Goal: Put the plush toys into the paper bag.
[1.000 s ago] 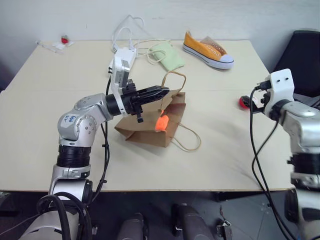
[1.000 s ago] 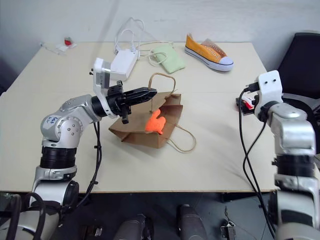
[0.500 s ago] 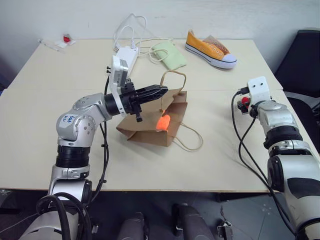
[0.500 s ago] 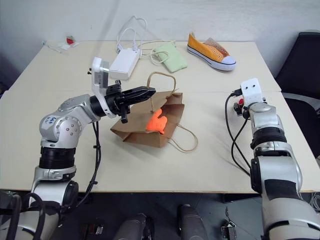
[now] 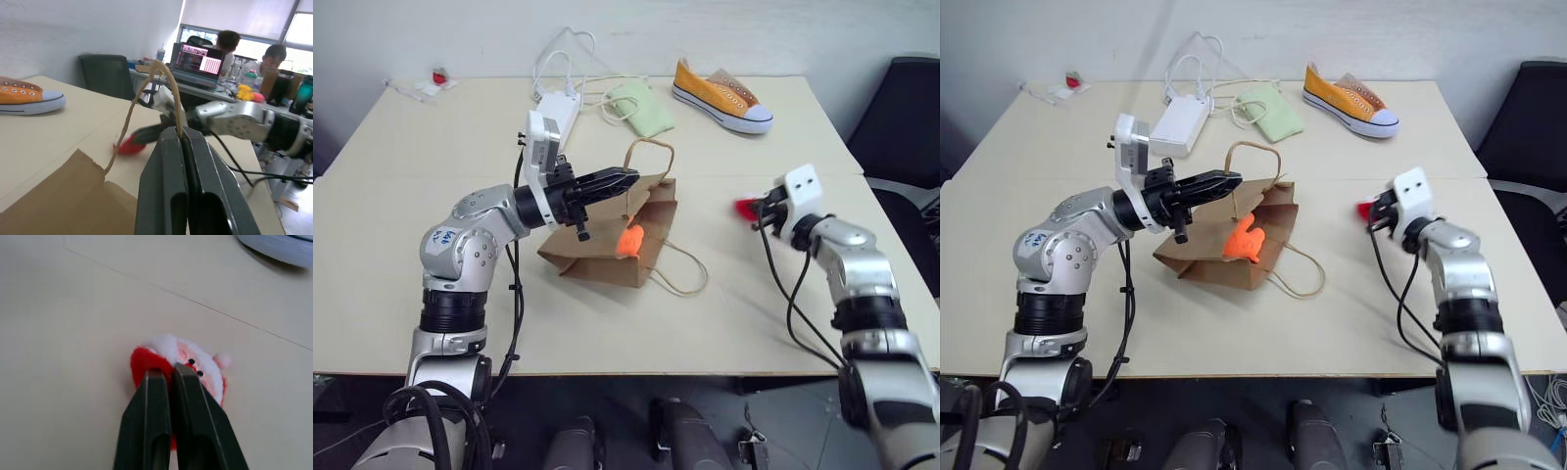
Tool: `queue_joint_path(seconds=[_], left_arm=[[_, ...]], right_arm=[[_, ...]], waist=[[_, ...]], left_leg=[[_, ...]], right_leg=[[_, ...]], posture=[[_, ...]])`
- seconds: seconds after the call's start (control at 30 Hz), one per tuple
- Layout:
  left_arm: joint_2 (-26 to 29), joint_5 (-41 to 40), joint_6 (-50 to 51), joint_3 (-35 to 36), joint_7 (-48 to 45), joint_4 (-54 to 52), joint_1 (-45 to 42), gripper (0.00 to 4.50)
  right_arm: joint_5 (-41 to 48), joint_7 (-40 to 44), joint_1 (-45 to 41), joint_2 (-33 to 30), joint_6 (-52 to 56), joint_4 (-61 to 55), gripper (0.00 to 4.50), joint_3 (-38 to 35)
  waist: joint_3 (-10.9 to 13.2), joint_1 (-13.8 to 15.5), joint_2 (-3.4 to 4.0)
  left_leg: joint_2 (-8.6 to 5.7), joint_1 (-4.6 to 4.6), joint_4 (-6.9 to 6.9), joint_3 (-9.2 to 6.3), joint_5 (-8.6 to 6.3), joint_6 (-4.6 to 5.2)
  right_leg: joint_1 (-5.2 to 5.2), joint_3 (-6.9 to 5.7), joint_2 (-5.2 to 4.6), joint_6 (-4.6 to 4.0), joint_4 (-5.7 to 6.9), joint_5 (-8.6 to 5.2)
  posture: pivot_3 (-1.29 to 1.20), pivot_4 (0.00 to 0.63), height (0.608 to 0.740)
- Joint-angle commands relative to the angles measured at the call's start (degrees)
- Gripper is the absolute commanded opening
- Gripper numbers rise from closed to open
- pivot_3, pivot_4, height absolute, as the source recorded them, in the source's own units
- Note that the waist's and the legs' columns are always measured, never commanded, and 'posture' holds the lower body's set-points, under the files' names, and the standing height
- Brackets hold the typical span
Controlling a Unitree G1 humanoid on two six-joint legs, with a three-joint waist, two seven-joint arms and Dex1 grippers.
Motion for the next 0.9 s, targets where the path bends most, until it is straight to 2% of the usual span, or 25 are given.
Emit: queue_joint_path(seconds=[0.03,0.13,0.23,0.37,0.47,0.57,0.67,0.77,0.9], left_arm=[[0.8,-1.2,-0.3,0.6,-0.7,-1.6,-1.7,0.00],[0.7,-1.0,-0.3,0.3,-1.0,-1.1,-2.3,0.00],[0.3,-0.8,-0.3,-0.2,-1.4,-0.7,-2.9,0.00],[-0.3,-0.9,-0.3,-0.6,-1.6,-0.1,-3.8,0.00],[-0.9,-1.1,-0.2,-0.8,-1.4,-0.5,-3.9,0.00],[-1.3,-1.1,-0.3,-0.9,-1.1,-0.8,-3.6,0.00],[-1.4,-1.0,-0.6,-0.5,-0.9,-0.5,-3.0,0.00],[-1.1,-0.7,-0.9,-0.3,-0.9,-0.1,-2.5,0.00],[-0.7,-0.4,-1.3,0.0,-0.8,0.8,-2.0,0.00]], right_arm=[[12.6,1.9,2.0,0.4,13.7,-21.8,0.02,-1.1],[14.9,-0.5,1.7,3.6,18.2,-28.2,0.02,2.0],[14.1,-3.7,-1.7,9.4,19.3,-27.5,0.02,6.0],[7.1,-6.1,-6.6,16.0,14.0,-18.7,0.02,13.3],[3.3,-7.2,-8.8,20.2,7.6,-10.7,0.02,14.6],[0.9,-6.2,-9.3,21.6,3.7,-6.4,0.02,15.4],[2.0,-5.0,-9.1,22.3,4.0,-5.8,0.84,14.3],[3.0,-3.7,-8.7,22.0,4.9,-6.7,1.92,13.5],[8.7,-1.0,-6.5,18.4,10.5,-15.4,3.33,9.5]], waist=[[0.0,0.0,0.00],[0.0,0.0,-0.03],[0.0,0.1,-0.04],[0.0,0.0,-0.04],[0.0,-0.1,-0.04],[0.0,0.0,-0.04],[0.0,-0.1,-0.04],[0.0,-0.2,-0.04],[0.0,-0.2,-0.04]], left_leg=[[0.00,0.00,0.02,0.00,0.00,-0.01],[-0.02,0.12,0.06,-0.02,0.00,-0.02],[-0.07,0.15,0.06,-0.04,0.01,-0.03],[-0.12,0.08,0.06,0.00,0.01,-0.02],[-0.13,0.02,0.06,0.01,0.02,-0.02],[-0.17,0.00,0.06,0.00,0.04,0.01],[-0.20,-0.02,0.06,-0.02,0.04,0.04],[-0.18,-0.02,0.05,-0.02,0.04,0.04],[-0.16,-0.02,0.04,-0.02,0.04,0.03]], right_leg=[[-0.02,0.00,0.00,0.00,0.03,0.00],[0.07,0.00,-0.03,0.00,0.09,0.00],[0.11,-0.01,-0.06,-0.01,0.09,0.00],[-0.04,0.02,-0.09,-0.01,0.18,0.00],[-0.11,0.02,-0.09,-0.01,0.19,0.00],[-0.11,0.02,-0.13,-0.01,0.20,0.00],[-0.12,0.01,-0.17,-0.01,0.20,0.00],[-0.13,0.01,-0.15,-0.01,0.20,0.00],[-0.15,0.02,-0.15,-0.01,0.20,0.00]], posture=[[0.00,0.150,0.740],[0.00,0.150,0.740],[0.00,0.150,0.740],[0.00,0.150,0.740],[0.00,0.150,0.740],[0.00,0.150,0.740],[0.00,0.150,0.740],[0.00,0.150,0.740],[0.00,0.150,0.740]])
